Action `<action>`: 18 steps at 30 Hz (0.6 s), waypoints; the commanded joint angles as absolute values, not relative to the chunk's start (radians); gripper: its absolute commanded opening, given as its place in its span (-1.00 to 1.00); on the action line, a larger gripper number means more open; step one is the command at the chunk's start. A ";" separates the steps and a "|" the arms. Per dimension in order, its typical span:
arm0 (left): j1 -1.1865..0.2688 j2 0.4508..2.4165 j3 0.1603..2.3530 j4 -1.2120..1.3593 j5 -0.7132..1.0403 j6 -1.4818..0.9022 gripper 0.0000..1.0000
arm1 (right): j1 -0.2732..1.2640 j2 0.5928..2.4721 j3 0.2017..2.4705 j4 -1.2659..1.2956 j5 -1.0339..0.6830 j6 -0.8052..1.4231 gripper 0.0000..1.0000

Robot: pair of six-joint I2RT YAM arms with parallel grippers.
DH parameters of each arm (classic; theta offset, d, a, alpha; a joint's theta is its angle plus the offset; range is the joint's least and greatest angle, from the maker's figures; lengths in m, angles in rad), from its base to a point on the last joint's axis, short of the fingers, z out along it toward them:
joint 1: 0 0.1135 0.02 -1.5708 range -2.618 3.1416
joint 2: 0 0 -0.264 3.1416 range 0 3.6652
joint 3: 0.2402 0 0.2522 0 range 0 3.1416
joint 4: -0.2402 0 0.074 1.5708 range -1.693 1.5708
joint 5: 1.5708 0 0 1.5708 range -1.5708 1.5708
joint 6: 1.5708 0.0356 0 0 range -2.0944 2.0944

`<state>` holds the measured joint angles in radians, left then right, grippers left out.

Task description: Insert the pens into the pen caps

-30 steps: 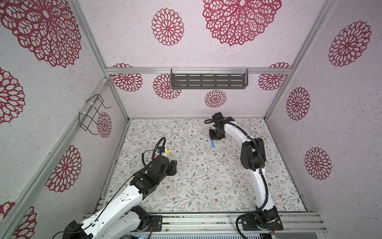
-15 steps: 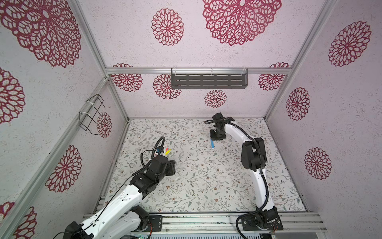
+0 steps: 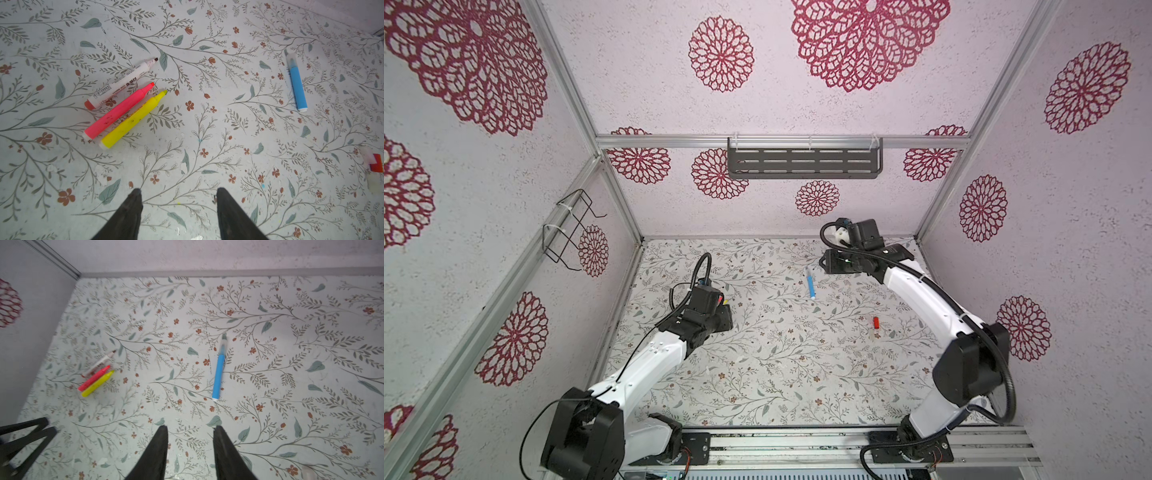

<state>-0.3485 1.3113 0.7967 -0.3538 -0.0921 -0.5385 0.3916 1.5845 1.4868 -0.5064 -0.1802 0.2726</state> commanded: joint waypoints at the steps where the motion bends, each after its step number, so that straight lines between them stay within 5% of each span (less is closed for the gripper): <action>1: -0.304 1.377 0.848 -0.330 -0.048 -0.491 0.19 | 0.393 1.461 1.370 -0.356 -0.256 0.262 0.20; 3: -0.281 1.417 0.867 -0.324 -0.033 -0.476 0.17 | 0.393 1.377 1.298 -0.308 -0.236 0.264 0.46; 11: -0.222 1.574 0.951 -0.333 0.026 -0.427 0.13 | 0.390 1.190 1.168 -0.248 -0.226 0.296 0.98; 18: -0.198 1.671 1.020 -0.379 0.024 -0.380 0.10 | 0.388 1.115 1.088 -0.258 -0.181 0.293 0.98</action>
<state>-0.2142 1.6485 0.9920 -0.3649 0.0147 -0.4217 0.3923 1.1526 1.0996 -0.2817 -0.2024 0.2817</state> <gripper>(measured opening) 0.550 0.988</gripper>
